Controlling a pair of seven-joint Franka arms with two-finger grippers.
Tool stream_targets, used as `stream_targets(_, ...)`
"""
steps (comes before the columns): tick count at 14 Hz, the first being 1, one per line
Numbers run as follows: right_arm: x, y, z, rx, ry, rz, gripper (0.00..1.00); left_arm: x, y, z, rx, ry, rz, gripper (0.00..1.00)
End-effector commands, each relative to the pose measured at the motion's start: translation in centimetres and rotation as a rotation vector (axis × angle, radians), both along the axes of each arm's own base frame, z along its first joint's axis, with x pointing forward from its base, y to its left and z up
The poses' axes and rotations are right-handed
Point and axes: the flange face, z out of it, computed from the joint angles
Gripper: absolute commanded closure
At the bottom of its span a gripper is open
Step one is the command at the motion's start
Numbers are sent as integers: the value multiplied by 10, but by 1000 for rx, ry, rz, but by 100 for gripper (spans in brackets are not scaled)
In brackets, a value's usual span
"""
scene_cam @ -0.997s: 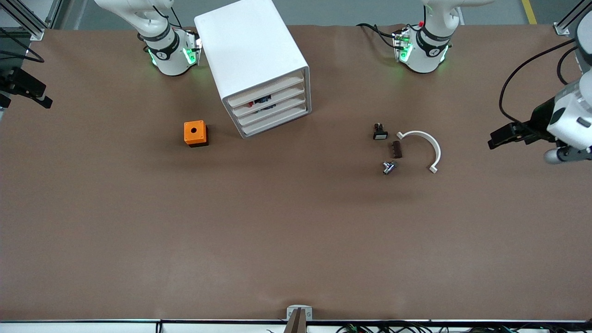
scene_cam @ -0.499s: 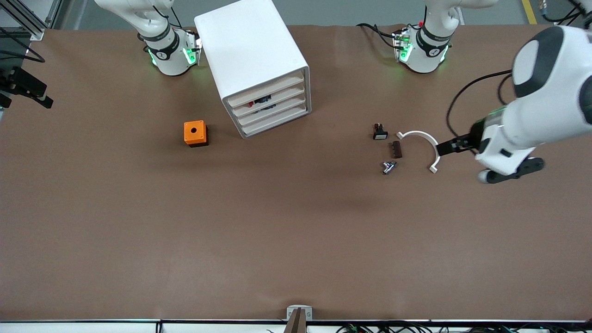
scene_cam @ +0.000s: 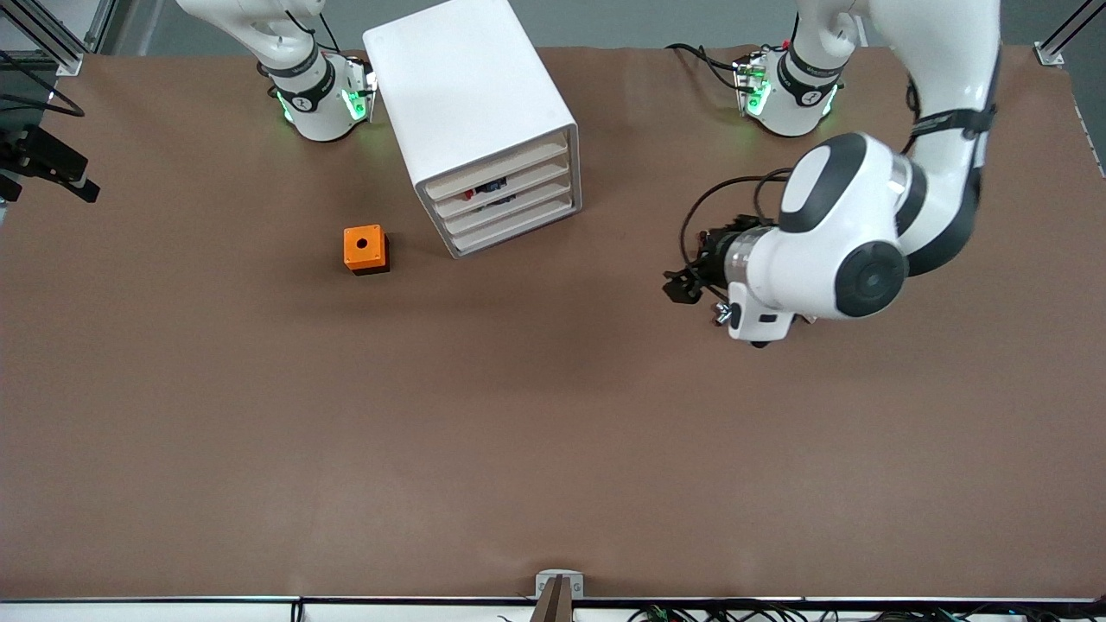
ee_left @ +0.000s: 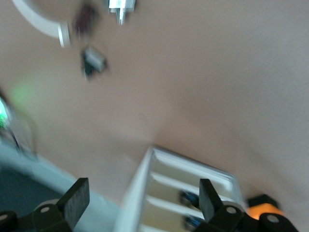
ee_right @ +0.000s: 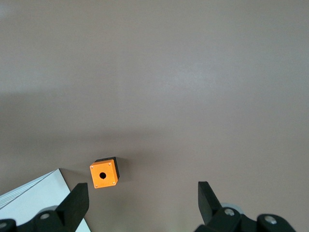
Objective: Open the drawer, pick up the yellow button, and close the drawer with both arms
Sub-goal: 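Reach the left gripper to the white cabinet's drawer handle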
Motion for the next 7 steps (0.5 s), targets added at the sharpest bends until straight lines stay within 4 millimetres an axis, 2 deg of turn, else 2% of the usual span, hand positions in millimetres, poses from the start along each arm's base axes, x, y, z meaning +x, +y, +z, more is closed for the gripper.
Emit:
stream_targets(1, -7, 2, 3, 1, -4, 11, 0, -4, -27, -15, 48, 192, 207, 0)
stream_targets(4, -8, -1, 3, 1, -2, 7, 0, -22, -63, -51, 149, 428, 354, 0)
stream_targets(7, -7, 0, 3, -1, -5, 10, 0, -55, -104, -92, 306, 655, 404, 0)
